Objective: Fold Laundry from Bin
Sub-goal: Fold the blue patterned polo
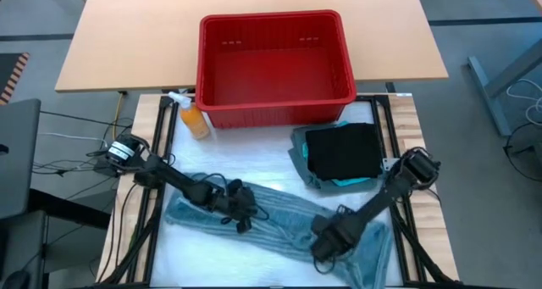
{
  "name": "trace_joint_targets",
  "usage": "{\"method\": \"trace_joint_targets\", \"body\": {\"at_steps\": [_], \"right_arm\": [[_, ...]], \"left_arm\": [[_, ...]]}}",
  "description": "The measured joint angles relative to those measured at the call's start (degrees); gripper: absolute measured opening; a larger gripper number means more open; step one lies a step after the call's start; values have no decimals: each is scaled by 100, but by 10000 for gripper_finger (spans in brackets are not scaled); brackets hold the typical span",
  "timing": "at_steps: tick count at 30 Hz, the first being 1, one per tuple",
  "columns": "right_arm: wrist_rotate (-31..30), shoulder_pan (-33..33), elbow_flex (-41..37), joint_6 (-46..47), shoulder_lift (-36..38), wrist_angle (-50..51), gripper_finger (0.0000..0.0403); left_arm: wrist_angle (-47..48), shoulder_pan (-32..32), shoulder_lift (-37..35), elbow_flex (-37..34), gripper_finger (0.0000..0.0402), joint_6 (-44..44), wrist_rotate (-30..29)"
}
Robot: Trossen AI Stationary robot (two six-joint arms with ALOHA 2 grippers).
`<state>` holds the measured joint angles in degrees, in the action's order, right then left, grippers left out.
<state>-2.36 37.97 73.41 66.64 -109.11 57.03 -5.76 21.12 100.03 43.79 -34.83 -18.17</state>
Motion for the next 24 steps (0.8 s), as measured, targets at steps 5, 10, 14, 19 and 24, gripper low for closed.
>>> {"method": "trace_joint_targets", "body": {"at_steps": [5,10,14,19,24], "right_arm": [[-268,-542,0,-880,106,487,220],[256,-811,282,-1405,112,945,220],[316,-795,983,-1495,117,1611,220],[671,-477,1546,-665,135,2085,221],[1282,220,1361,515,132,2086,220]], "left_arm": [[70,-445,-2,0,127,435,-96],[211,-568,-107,-3,127,672,-87],[686,-565,-497,-20,127,765,-325],[1273,-504,-1092,-15,127,833,-584],[1003,-167,-1572,-15,127,1179,-599]]}}
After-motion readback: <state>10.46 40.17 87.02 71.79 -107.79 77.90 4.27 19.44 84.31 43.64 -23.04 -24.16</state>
